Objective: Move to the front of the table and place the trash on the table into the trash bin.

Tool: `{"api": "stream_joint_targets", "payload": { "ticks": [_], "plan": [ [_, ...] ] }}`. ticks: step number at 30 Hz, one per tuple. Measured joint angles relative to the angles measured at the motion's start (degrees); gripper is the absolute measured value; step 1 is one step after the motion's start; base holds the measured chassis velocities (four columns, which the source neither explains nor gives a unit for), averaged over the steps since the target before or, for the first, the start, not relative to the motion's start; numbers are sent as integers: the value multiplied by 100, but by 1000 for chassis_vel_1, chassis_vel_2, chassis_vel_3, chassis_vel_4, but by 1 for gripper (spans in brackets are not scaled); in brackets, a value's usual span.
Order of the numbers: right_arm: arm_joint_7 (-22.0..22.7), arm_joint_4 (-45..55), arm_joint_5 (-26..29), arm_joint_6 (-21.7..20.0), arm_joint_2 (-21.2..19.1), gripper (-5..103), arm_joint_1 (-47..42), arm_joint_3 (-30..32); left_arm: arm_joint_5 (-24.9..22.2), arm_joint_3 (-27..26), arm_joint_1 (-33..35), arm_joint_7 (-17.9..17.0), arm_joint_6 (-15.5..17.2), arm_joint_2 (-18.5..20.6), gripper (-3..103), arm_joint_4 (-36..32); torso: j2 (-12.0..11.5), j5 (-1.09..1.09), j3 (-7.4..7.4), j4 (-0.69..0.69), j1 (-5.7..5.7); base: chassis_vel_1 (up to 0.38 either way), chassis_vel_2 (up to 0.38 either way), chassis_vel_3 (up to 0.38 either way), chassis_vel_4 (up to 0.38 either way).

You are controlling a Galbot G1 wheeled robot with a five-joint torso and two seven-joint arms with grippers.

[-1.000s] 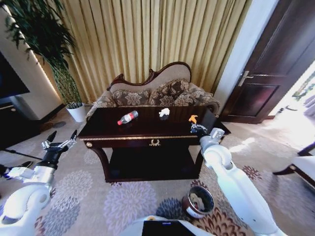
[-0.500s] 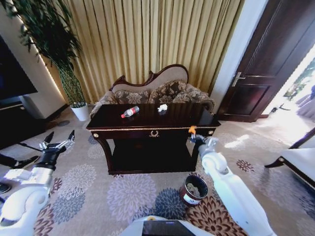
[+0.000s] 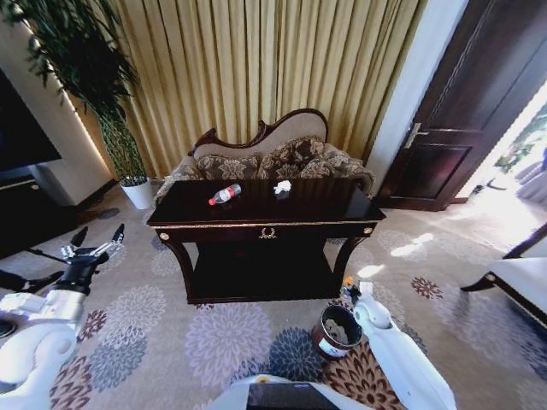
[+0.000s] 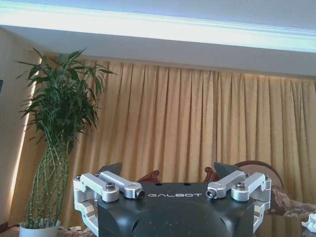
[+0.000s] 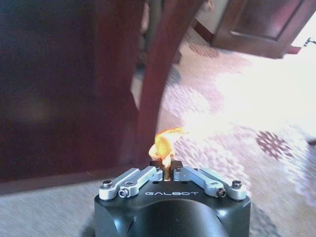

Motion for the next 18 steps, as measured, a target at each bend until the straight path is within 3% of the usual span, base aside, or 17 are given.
{"api": "stream_joint_targets", "payload": {
  "ticks": [4,8,14,18],
  "plan": [
    [-19,-351,-224,48,14,5,-5,26,-21,3,-14,31,-10,-18,100,37,-1,-1,0,0,1,0,0,0,0],
    [-282,-668,-783,77,60,5,-51,99,-66,-23,-6,62,-38,-37,100,83,0,-1,-1,1,-1,0,0,0,0],
    [-417,-489,-914,49,130,5,-187,147,-109,-64,-3,117,-60,-11,100,142,0,-1,0,1,0,0,0,0,0],
    [-414,-304,-878,-41,185,15,-243,129,-110,-27,-34,117,-61,-2,100,143,0,-2,-1,0,-1,0,0,0,0]
  ]
}}
